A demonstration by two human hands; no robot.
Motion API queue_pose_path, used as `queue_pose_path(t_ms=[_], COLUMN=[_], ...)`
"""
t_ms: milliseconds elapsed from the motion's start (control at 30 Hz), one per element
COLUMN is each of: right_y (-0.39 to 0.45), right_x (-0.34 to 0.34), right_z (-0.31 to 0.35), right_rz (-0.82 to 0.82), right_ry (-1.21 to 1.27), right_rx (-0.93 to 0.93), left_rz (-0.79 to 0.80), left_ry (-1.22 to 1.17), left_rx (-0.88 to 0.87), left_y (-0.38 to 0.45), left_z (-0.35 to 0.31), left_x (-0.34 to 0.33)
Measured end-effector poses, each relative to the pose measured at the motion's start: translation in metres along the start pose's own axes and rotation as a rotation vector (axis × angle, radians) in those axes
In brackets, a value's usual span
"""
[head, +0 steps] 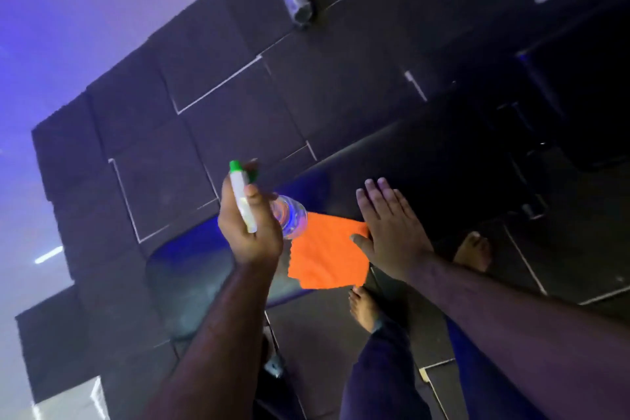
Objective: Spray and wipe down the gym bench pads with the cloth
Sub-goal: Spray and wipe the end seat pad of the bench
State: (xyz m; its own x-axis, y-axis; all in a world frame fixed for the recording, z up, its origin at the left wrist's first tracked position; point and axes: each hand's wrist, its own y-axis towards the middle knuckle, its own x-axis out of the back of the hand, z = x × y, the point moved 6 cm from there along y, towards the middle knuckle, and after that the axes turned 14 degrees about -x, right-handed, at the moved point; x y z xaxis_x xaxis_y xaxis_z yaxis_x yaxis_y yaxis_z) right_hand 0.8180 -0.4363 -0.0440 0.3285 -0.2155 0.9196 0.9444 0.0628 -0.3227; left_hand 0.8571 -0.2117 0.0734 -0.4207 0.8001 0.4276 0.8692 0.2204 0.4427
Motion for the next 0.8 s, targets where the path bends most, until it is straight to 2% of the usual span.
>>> queue_pose_path(t_ms=[167,233,333,467,600,667,733,800], right_y=[0.007,0.011,0.015,0.015,0.02,0.023,0.025,0.026], right_x=[-0.019,-0.019,-0.02,-0.024,-0.024,-0.027,-0.031,-0.037], right_z=[0.069,0.082,0.091,0.097,0.096,0.093,0.09,0.086], right_rz=[0.037,0.013,0.014,0.067,0.118,0.167,0.234,0.314], right_ry=[-0.088,-0.093,-0.081,-0.068,0.019,0.102,0.14,0.139], right_rx=[0.085,0.047,-0.022,-0.058,-0.181,-0.25,-0.296,-0.286], left_rz=[-0.215,-0.259,-0.254,-0.056,0.209,0.315,0.361,0.283], left_ry=[-0.031,-0.047,0.105,0.276,0.374,0.445,0.556,0.591], left_rx=[0.117,0.237,0.422,0.575,0.666,0.771,0.926,1.022], left_y=[-0.029,-0.044,-0.067,-0.087,-0.106,-0.12,-0.139,-0.151], left_z=[0.07,0.087,0.106,0.118,0.125,0.129,0.128,0.118], left_x=[0.083,0.099,0.121,0.136,0.132,0.127,0.123,0.114])
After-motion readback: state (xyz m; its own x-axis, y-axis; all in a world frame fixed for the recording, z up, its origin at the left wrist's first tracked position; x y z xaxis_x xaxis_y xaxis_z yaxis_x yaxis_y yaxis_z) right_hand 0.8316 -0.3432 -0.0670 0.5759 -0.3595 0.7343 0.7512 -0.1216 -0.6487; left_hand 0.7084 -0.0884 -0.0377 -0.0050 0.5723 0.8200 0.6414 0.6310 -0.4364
